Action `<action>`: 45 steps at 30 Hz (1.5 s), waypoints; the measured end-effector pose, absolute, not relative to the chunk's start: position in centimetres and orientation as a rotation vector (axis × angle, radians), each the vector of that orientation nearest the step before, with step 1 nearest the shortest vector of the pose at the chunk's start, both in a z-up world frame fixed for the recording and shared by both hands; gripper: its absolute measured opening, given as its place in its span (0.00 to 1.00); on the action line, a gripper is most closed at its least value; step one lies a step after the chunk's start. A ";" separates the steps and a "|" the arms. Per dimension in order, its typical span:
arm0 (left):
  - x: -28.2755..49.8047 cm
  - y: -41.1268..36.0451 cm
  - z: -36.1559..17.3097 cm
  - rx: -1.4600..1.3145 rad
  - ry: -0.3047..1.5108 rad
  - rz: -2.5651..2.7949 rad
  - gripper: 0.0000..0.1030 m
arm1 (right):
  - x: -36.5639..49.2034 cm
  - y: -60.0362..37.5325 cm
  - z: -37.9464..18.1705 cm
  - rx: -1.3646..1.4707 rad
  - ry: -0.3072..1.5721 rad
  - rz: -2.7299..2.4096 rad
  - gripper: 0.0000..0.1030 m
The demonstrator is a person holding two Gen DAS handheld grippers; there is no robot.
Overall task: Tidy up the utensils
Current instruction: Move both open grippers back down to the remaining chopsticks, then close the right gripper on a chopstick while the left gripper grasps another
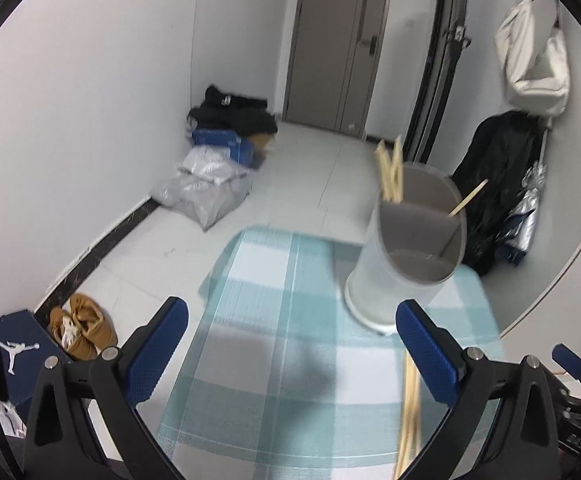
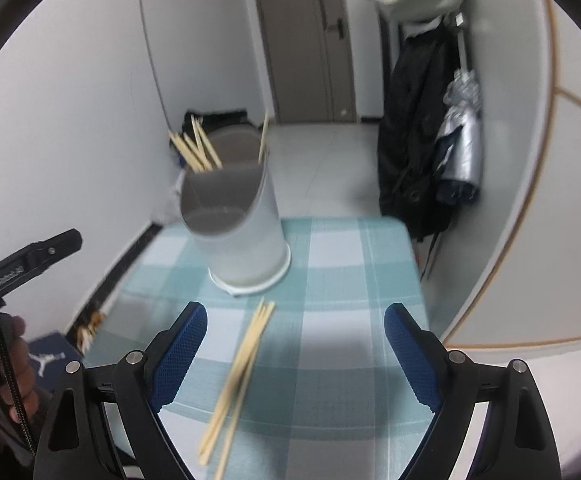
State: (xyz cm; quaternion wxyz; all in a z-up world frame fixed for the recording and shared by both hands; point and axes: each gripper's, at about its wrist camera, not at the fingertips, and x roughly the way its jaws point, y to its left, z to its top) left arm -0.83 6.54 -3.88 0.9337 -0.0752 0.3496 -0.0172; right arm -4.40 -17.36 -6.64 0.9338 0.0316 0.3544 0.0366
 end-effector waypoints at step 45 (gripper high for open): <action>2.2 7.1 -6.7 -0.162 0.923 -0.018 0.99 | 4.8 -17.6 -16.6 0.203 1.131 0.148 0.03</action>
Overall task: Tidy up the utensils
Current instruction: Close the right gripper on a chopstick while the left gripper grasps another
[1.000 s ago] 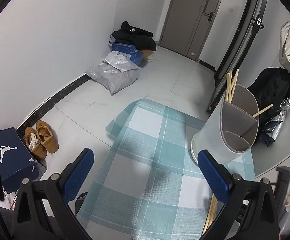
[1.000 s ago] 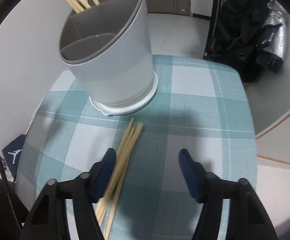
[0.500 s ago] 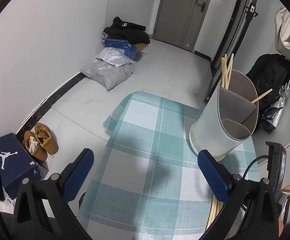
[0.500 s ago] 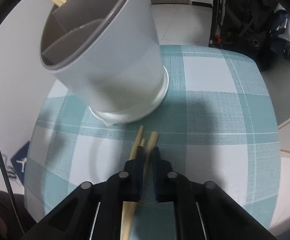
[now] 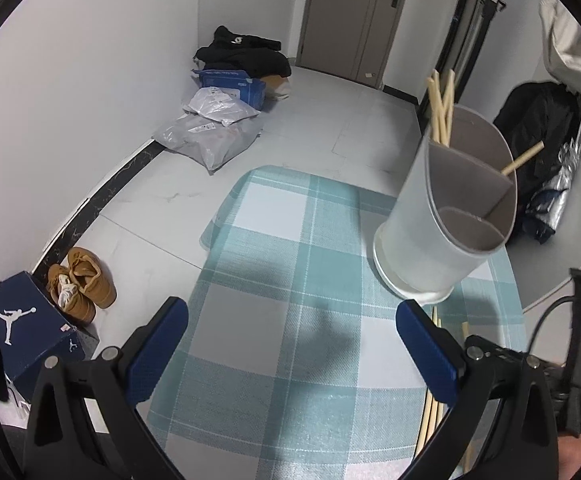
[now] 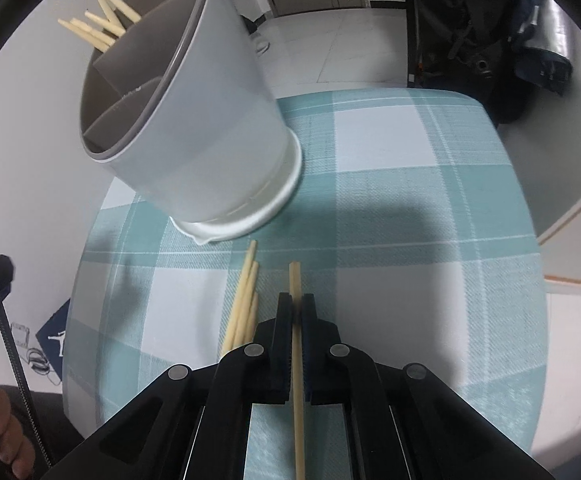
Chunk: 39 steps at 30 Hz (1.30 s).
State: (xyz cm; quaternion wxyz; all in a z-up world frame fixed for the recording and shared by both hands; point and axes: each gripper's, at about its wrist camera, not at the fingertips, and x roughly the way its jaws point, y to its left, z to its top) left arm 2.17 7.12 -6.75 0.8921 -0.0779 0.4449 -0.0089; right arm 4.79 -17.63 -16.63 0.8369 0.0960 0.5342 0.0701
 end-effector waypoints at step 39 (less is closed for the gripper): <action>0.7 -3.3 -13.4 0.218 1.208 -0.288 0.99 | 2.9 -25.7 -13.4 0.697 0.947 0.193 0.04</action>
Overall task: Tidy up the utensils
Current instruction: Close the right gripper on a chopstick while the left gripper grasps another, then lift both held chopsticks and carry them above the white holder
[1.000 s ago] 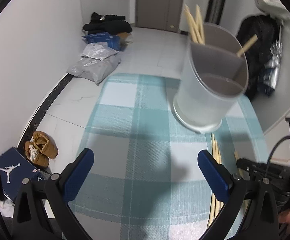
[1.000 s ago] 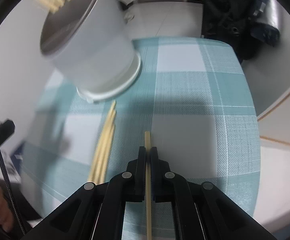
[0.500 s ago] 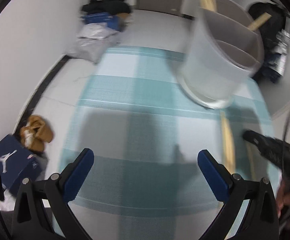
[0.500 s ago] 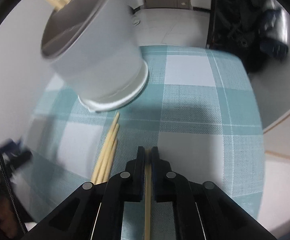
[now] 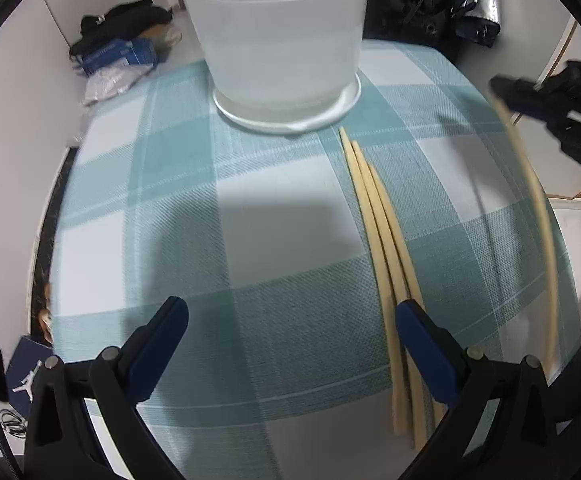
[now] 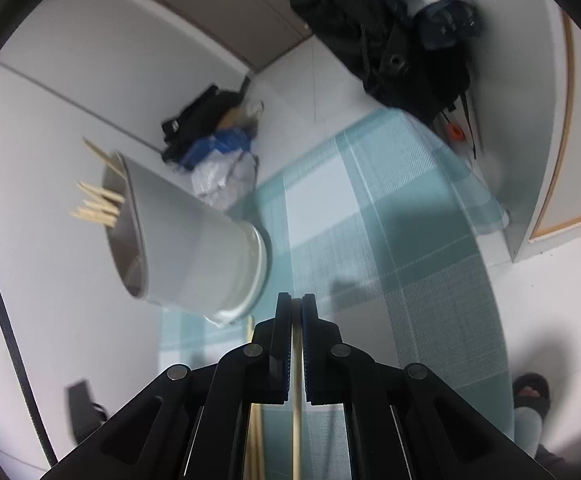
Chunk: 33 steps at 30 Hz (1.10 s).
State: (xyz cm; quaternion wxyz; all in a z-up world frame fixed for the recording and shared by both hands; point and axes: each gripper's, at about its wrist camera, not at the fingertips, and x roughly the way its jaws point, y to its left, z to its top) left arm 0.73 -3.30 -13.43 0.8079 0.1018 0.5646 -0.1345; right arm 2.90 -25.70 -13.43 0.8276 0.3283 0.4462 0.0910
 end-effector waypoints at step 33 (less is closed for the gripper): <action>5.8 -8.7 -13.4 0.231 1.201 -0.358 0.35 | 1.8 -27.8 -10.4 0.647 0.745 0.180 0.04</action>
